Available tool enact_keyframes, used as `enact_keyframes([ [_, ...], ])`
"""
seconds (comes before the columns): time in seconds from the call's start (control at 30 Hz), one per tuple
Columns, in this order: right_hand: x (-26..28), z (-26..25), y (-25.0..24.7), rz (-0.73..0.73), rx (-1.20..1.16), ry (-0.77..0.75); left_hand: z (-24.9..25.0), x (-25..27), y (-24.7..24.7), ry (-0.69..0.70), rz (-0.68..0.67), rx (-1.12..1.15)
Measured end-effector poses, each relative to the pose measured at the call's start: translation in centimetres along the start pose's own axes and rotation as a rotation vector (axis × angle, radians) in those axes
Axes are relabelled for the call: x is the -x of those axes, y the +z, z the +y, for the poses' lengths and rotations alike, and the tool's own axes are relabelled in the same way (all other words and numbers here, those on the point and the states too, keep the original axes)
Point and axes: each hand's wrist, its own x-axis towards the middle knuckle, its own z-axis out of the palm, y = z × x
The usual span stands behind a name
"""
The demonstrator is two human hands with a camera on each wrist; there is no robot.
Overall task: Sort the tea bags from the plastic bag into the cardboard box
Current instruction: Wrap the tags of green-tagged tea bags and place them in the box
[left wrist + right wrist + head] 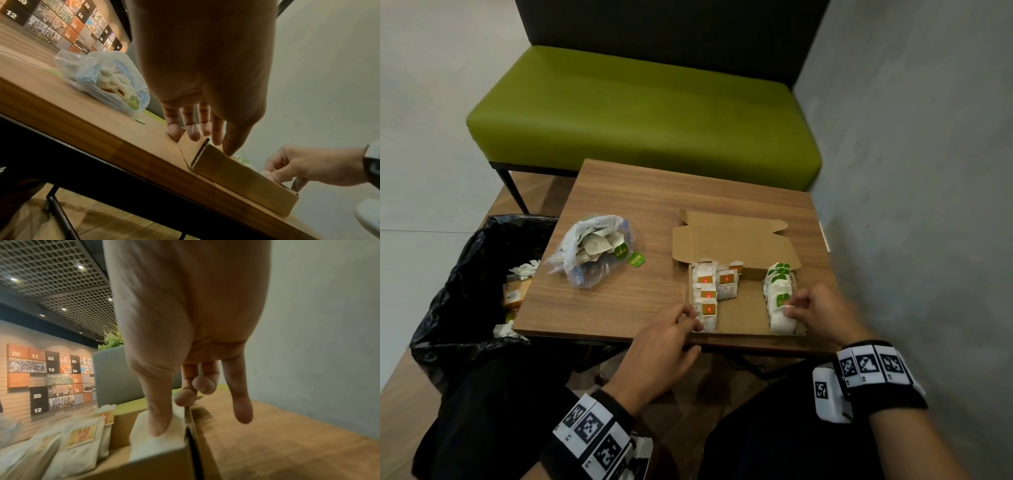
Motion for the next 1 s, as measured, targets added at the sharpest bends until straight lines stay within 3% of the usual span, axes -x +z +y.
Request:
enact_keyframes([
  [0.17,-0.1,-0.4,0.1,0.098,0.18,0.008,-0.1,0.1,0.0,0.002,-0.004,-0.004],
  [0.63,1.2,-1.6,-0.5,0.226,0.064,0.009,-0.3,0.1,-0.2,-0.021,0.012,0.088],
  [0.7,2.0,-2.8,-0.8,0.225,0.043,-0.042,-0.7,-0.4,-0.9,-0.093,0.055,0.121],
  [0.83,4.0,-6.3,-0.3,0.23,-0.035,-0.184,-2.7,-3.3,-3.7,-0.327,0.296,0.071],
  [1.0,5.6,-9.5,1.9,0.239,-0.11,-0.281,-5.1,-7.0,-6.4,-0.526,0.364,-0.08],
])
